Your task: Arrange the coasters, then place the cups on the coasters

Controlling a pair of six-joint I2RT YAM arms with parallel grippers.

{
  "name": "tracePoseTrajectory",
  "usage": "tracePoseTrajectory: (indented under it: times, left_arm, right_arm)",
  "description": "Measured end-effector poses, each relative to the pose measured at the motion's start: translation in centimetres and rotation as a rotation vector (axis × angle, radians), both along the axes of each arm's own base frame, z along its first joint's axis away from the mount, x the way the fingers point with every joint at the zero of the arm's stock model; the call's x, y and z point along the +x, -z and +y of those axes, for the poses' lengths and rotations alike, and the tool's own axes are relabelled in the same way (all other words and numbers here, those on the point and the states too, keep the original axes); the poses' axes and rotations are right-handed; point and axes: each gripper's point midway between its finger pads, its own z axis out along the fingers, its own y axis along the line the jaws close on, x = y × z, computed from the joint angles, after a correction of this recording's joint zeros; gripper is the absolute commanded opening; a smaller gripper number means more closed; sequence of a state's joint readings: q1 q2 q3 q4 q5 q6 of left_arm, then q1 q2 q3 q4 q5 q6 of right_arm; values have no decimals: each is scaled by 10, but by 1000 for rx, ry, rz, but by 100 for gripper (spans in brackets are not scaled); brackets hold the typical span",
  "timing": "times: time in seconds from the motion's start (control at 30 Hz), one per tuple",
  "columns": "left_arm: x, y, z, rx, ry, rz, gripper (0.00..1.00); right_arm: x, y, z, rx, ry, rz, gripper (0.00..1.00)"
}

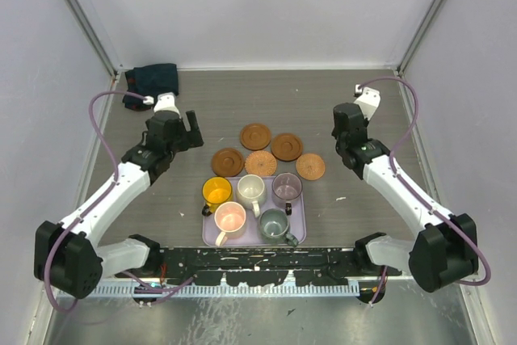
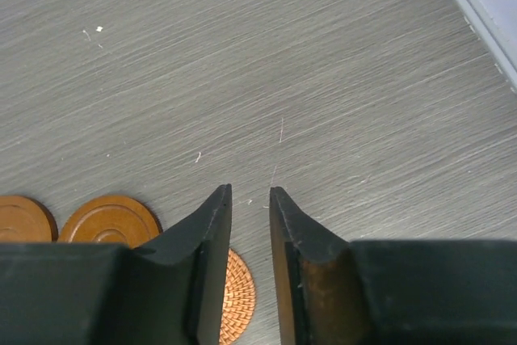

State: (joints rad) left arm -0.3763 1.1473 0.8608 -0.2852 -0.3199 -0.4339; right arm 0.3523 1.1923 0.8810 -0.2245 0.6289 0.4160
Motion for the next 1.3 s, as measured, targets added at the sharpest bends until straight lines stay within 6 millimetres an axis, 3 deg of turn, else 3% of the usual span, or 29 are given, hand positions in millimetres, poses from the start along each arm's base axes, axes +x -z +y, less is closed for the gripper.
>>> tracePoseTrajectory:
  times: [0.1, 0.2, 0.33, 0.4, 0.63, 0.9, 1.3]
  left_arm:
    - [5, 8, -8, 7, 45, 18, 59]
    - [11, 28, -17, 11, 84, 72, 42]
    - [13, 58, -31, 0, 138, 160, 12]
    - [12, 69, -36, -7, 159, 193, 6]
    - [10, 88, -49, -25, 215, 257, 0]
    - [12, 96, -72, -18, 287, 282, 0]
    - [16, 132, -96, -18, 345, 385, 2]
  right_arm:
    - [3, 2, 1, 16, -12, 5, 19]
    - [7, 5, 6, 31, -36, 17, 2]
    - [12, 16, 15, 48, -73, 53, 1]
    - [13, 25, 21, 57, -100, 80, 1]
    - [14, 46, 43, 109, -202, 148, 1]
    - [15, 72, 74, 183, -334, 244, 1]
    - [23, 98, 117, 210, -482, 340, 1]
